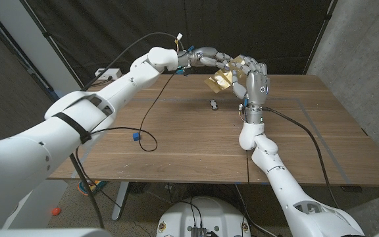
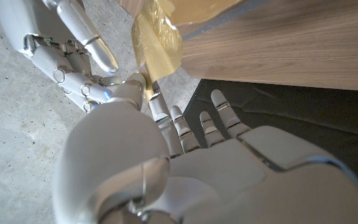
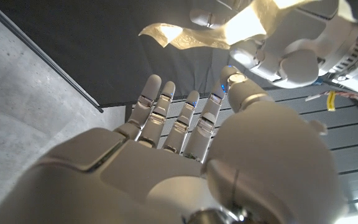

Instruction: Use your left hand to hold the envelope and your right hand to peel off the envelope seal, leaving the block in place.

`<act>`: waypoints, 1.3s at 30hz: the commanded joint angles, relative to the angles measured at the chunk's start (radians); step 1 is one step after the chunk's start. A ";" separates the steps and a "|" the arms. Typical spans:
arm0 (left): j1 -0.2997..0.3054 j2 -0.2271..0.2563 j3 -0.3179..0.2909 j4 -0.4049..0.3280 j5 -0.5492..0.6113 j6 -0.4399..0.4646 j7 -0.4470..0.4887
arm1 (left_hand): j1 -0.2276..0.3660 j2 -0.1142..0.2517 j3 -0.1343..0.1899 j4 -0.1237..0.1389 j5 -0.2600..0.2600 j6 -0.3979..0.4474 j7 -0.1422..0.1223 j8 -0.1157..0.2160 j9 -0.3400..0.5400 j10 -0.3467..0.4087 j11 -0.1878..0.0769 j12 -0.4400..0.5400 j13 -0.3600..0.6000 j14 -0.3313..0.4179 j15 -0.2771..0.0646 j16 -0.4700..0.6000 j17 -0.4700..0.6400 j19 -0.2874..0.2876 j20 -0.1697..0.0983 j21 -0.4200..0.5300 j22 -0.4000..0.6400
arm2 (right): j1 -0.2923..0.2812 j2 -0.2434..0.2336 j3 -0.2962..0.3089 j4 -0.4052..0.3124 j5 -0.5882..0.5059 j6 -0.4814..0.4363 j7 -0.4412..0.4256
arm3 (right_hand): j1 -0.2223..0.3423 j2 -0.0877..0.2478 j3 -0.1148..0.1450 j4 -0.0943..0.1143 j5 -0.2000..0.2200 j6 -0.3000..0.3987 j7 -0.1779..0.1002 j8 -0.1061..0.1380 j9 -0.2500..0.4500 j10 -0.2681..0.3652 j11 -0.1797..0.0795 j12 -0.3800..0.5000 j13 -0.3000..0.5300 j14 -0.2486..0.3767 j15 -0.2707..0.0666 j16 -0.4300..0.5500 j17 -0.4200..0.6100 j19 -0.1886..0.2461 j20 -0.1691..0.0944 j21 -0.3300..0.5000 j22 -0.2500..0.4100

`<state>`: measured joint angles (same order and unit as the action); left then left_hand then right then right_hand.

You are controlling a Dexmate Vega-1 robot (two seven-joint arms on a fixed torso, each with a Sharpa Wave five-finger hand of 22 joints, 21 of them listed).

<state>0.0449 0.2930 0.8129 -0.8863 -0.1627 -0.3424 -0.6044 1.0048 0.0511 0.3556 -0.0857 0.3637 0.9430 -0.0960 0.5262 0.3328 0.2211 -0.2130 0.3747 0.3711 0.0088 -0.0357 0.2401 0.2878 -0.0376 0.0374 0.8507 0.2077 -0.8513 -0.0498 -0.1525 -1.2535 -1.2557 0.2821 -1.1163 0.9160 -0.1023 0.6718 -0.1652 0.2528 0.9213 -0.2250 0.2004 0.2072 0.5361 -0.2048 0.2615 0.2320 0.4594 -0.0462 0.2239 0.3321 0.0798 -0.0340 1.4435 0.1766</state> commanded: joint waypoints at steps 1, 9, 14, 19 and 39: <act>-0.010 -0.005 -0.001 0.023 -0.006 -0.015 -0.022 | 0.010 0.006 -0.006 -0.001 0.013 0.058 -0.052 0.007 0.006 -0.003 0.005 0.004 0.005 -0.007 -0.045 -0.002 0.002 -0.013 -0.002 0.007 0.001 | 0.031 -0.058 -0.065 0.015 -0.055 -0.175 -0.001 | 0.013 -0.004 0.001 -0.002 0.010 0.004 0.000 0.007 0.002 -0.006 -0.002 -0.004 0.001 -0.004 -0.167 -0.005 0.006 0.004 -0.085 -0.006 0.000; 0.002 0.003 -0.010 0.000 -0.015 -0.001 -0.017 | 0.014 0.007 -0.012 -0.001 0.024 0.050 -0.051 0.006 0.010 -0.003 0.007 0.005 0.008 -0.007 -0.046 -0.002 0.002 -0.016 -0.002 0.011 0.001 | 0.029 -0.053 -0.044 0.012 -0.077 -0.209 -0.001 | 0.047 0.008 0.010 -0.003 0.022 0.009 0.000 0.009 0.003 -0.004 -0.002 0.000 0.001 0.005 -0.175 -0.001 0.009 0.004 -0.092 -0.012 0.001; -0.002 -0.004 -0.011 0.014 -0.018 -0.004 -0.016 | 0.015 0.009 -0.017 0.000 0.031 0.050 -0.049 0.007 0.012 -0.003 0.009 0.007 0.009 -0.005 -0.047 -0.001 0.002 -0.016 -0.002 0.013 0.001 | 0.017 -0.056 -0.036 -0.005 -0.089 -0.239 -0.001 | 0.075 0.026 0.001 -0.005 0.018 0.010 0.000 0.010 0.003 -0.007 -0.002 -0.001 0.000 0.004 -0.178 0.005 0.018 0.003 -0.096 -0.011 0.003; -0.015 -0.022 -0.010 0.055 -0.021 -0.014 -0.018 | 0.015 0.011 -0.022 0.001 0.036 0.046 -0.047 0.007 0.014 -0.004 0.009 0.007 0.011 -0.004 -0.047 0.000 0.002 -0.017 -0.003 0.016 0.001 | 0.002 -0.061 -0.026 -0.014 -0.095 -0.249 -0.001 | 0.101 0.041 -0.007 -0.004 0.013 0.013 0.000 0.011 0.003 -0.012 -0.001 -0.001 0.000 0.001 -0.176 0.007 0.024 0.000 -0.101 -0.010 0.004; -0.084 -0.009 0.066 0.016 0.123 0.009 0.015 | 0.018 0.017 -0.037 0.005 0.053 0.042 -0.050 0.009 0.022 -0.004 0.007 0.011 0.017 -0.005 -0.046 0.000 0.003 -0.020 -0.002 0.024 0.001 | -0.007 -0.148 -0.050 -0.046 -0.091 -0.181 -0.001 | -0.017 0.012 -0.137 0.057 0.021 -0.001 -0.001 0.008 0.003 -0.032 0.000 0.000 0.002 -0.004 -0.172 0.008 0.028 -0.003 -0.113 -0.018 0.004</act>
<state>-0.0061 0.2719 0.8402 -0.8294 -0.1137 -0.3518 -0.5977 1.0145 0.0606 0.3236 -0.0791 0.4107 0.9429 -0.0961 0.5304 0.3460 0.2158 -0.2074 0.3824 0.3830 0.0090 -0.0356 0.2401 0.2880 -0.0474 0.0350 0.8698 0.2077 -0.8577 -0.1778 -0.2114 -1.2948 -1.3320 0.0522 -1.1171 0.9089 -0.0926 0.5502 -0.1089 0.2668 0.9176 -0.2288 0.2072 0.2071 0.5029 -0.2022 0.2616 0.2322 0.4594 -0.0462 0.2239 0.3553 0.0797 -0.0340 1.4270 0.1795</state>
